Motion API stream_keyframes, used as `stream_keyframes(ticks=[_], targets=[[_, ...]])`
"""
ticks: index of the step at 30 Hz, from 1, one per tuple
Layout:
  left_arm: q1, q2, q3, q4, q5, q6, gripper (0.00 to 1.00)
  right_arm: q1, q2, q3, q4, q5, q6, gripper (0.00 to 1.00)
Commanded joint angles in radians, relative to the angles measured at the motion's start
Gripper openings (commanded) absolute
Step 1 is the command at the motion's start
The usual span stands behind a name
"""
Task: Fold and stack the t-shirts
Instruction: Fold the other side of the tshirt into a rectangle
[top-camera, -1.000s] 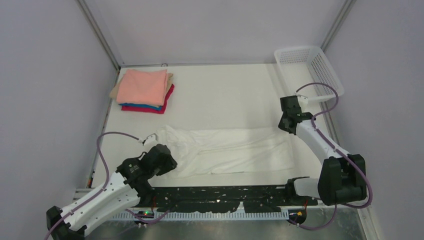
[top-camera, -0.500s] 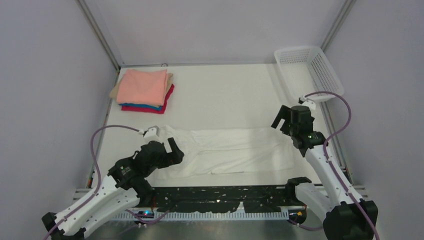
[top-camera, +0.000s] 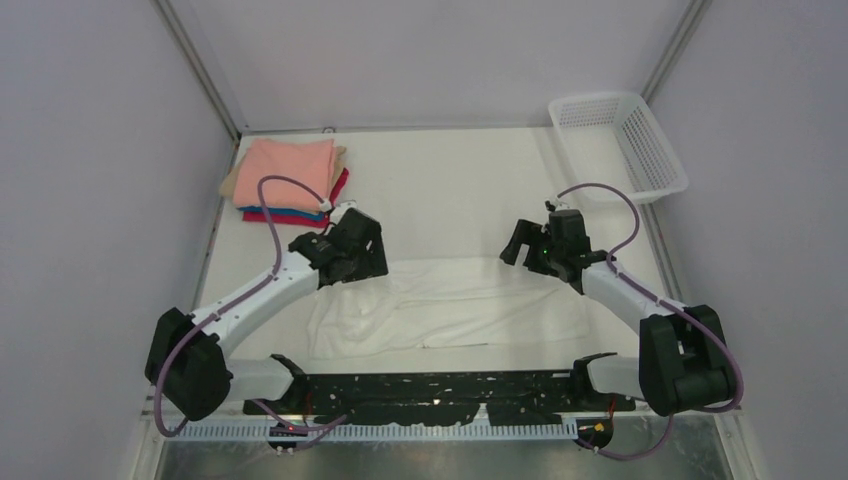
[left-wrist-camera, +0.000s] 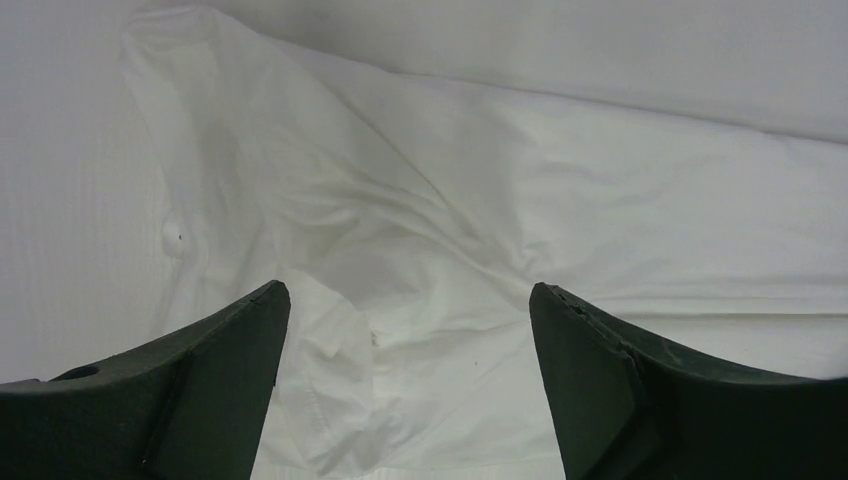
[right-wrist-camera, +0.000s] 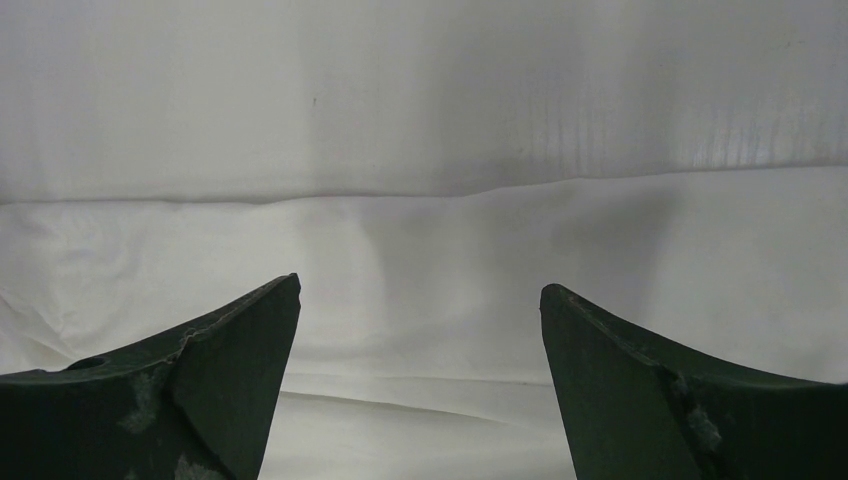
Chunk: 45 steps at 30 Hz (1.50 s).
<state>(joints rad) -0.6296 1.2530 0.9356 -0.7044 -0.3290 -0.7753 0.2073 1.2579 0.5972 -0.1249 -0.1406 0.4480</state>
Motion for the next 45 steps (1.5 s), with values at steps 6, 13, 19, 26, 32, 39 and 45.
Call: stream_keyframes(ticks=[6, 13, 19, 26, 32, 39, 45], targets=[[0.011, 0.086, -0.025, -0.078, -0.044, -0.058, 0.75, 0.001, 0.034, 0.007, 0.044, 0.013, -0.026, 0.95], [0.013, 0.149, -0.019, -0.105, -0.064, -0.121, 0.50, 0.002, 0.043, 0.010, 0.025, 0.036, -0.033, 0.95], [0.012, 0.184, -0.006, -0.123, -0.094, -0.163, 0.36, 0.001, 0.046, 0.011, 0.021, 0.039, -0.037, 0.95], [0.013, 0.198, -0.005, -0.115, -0.136, -0.182, 0.18, 0.001, 0.052, 0.010, 0.020, 0.034, -0.034, 0.95], [0.013, 0.192, -0.016, -0.104, -0.118, -0.179, 0.00, 0.001, 0.059, 0.010, 0.018, 0.036, -0.035, 0.95], [0.006, 0.048, -0.104, -0.119, -0.026, -0.200, 0.00, 0.001, 0.060, 0.010, 0.015, 0.038, -0.034, 0.95], [-0.073, -0.060, -0.212, -0.137, 0.018, -0.337, 0.00, 0.002, 0.059, 0.009, 0.017, 0.039, -0.034, 0.95]])
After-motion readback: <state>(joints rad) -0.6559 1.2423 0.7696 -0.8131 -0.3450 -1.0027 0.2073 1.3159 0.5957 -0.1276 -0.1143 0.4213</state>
